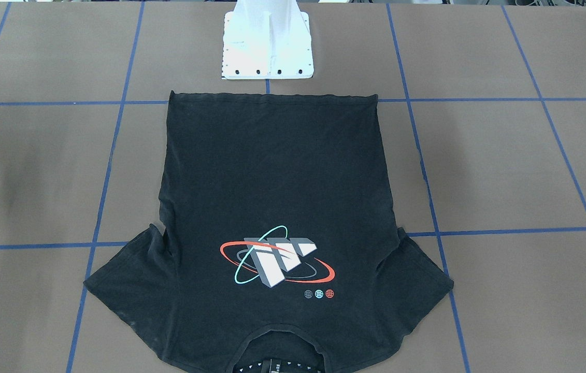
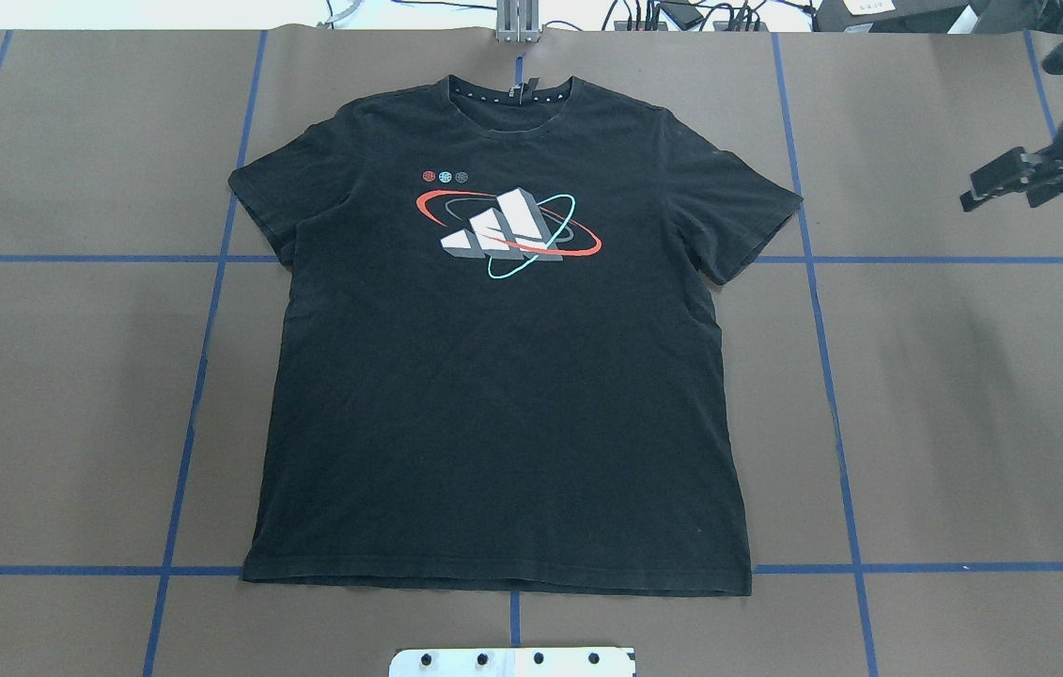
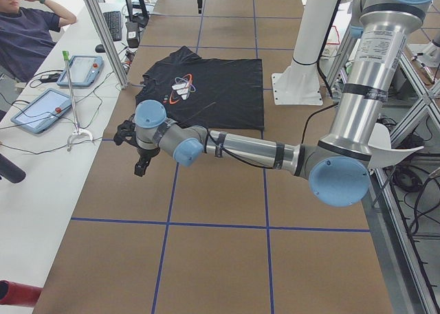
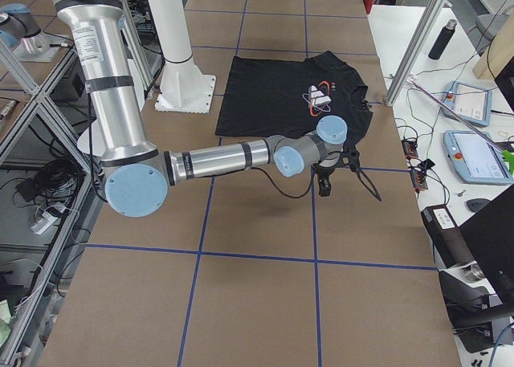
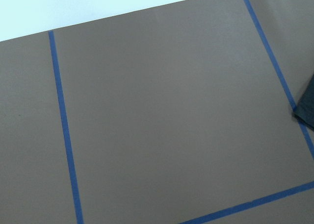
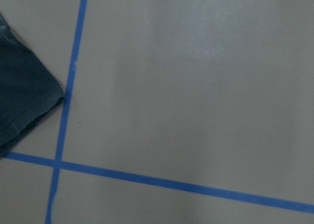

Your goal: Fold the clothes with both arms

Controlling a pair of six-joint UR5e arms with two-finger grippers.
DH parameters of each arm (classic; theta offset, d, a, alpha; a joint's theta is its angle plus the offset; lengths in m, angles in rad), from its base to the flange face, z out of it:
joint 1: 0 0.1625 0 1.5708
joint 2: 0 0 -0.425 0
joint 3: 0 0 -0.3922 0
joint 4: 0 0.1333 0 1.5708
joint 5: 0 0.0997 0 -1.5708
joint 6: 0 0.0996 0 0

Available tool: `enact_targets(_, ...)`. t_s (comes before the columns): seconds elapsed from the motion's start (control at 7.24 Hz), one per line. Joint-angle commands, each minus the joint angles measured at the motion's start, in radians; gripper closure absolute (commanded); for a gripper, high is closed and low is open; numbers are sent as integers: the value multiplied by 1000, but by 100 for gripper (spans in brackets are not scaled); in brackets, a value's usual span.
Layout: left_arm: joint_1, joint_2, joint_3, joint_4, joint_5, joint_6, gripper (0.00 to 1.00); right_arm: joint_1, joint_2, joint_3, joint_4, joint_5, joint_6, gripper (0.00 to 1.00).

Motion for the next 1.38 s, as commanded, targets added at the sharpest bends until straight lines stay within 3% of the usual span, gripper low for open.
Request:
enact_targets(0.0,34,-66,43,-15,0,-40,0,-98,185,-129,15,-74,113,0)
enact_targets(0.41,72,-77,192,-351,3,-237,0,-191,237,-314,402,-201,332,1)
enact_targets(0.69,79,-77,187,-356,3,-252,0,-251,245,-364,428,-250,364,3)
enact_targets(0.97,79,-77,186,-356,1,-252,0,-257,245,-369,426,-252,365,11)
enact_targets(1.24,79,-77,184,-356,1,-252,0,-239,248,-367,422,-241,364,12)
